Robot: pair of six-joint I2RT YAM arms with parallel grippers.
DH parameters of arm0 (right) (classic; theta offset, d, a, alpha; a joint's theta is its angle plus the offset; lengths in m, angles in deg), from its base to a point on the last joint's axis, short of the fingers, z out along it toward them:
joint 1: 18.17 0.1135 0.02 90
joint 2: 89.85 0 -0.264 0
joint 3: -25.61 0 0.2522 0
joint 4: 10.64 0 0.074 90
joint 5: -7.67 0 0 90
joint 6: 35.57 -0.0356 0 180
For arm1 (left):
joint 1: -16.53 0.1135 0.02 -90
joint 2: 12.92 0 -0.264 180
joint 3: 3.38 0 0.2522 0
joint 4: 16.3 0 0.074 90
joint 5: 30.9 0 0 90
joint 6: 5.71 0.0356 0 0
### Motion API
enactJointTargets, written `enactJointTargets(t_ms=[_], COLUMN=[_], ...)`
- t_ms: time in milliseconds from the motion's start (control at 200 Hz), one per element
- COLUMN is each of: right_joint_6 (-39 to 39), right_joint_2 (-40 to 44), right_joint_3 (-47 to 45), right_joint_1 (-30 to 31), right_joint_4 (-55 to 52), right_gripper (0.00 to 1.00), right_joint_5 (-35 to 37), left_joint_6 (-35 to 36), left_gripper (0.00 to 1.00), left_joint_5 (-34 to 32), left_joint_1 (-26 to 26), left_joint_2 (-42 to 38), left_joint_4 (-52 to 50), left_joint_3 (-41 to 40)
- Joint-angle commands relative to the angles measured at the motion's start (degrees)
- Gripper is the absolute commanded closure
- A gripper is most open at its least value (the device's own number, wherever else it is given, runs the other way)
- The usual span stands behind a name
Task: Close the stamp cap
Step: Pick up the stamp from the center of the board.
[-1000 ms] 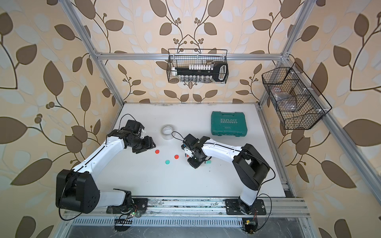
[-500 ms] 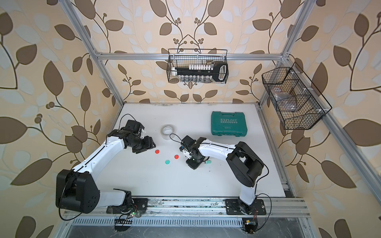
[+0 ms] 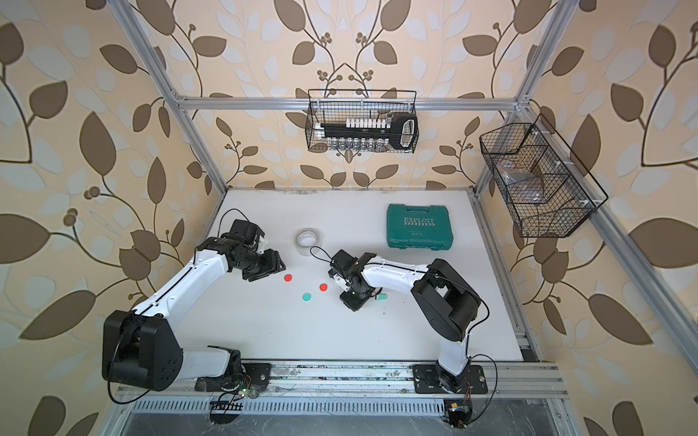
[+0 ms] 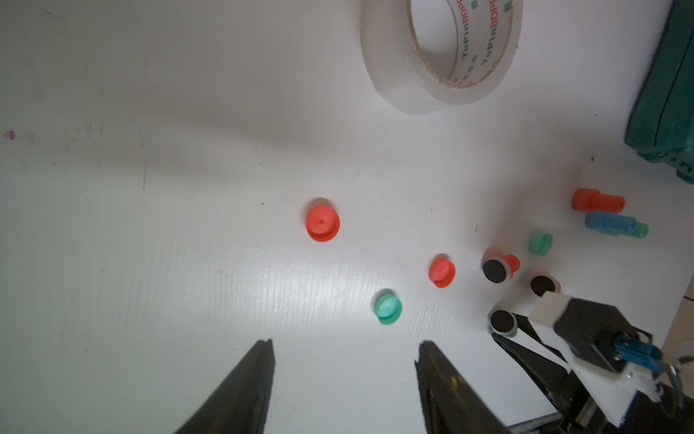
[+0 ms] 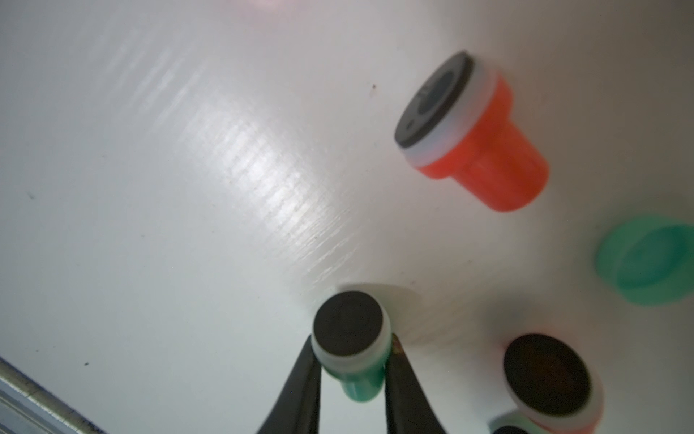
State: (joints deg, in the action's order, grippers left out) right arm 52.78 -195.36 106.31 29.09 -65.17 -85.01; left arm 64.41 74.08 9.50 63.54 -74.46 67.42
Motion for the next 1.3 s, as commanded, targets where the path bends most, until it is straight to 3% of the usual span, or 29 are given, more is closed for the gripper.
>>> enactJointTargets(t_ms=[0,565,700,880,995,1295], right_joint_6=[-1.27,-3.80,-3.55,-2.03,0.21,7.40], right_joint_2=[-0.68,4.38,10.15,20.58,28.35,43.92], right_joint_3=[-1.29,-4.01,-5.82,-9.83,-13.19,-19.32], right_joint_1=[0.47,1.45,1.61,1.69,1.73,1.77], right_joint_4=[0.19,4.56,6.92,10.68,14.03,20.72], right_gripper=[0.76,0.88,0.91,0.92,0.92,0.98], right_joint_5=[1.11,2.09,2.21,2.42,0.54,-7.43], left_joint_6=[0.87,1.04,0.60,-3.36,-6.13,-17.24], left_gripper=[0.37,0.37,0.38,0.38,0.38,0.38], left_joint_5=[0.93,2.95,7.26,19.02,22.09,20.02], left_joint_1=[0.61,0.61,0.48,-0.23,-4.39,-20.17], left_joint_2=[0.01,0.05,-1.81,-3.05,-4.87,-9.87], left_joint_4=[-0.69,-0.01,1.94,1.73,-1.68,-2.12], left_joint_3=[1.94,1.51,-0.11,-1.14,3.17,13.63])
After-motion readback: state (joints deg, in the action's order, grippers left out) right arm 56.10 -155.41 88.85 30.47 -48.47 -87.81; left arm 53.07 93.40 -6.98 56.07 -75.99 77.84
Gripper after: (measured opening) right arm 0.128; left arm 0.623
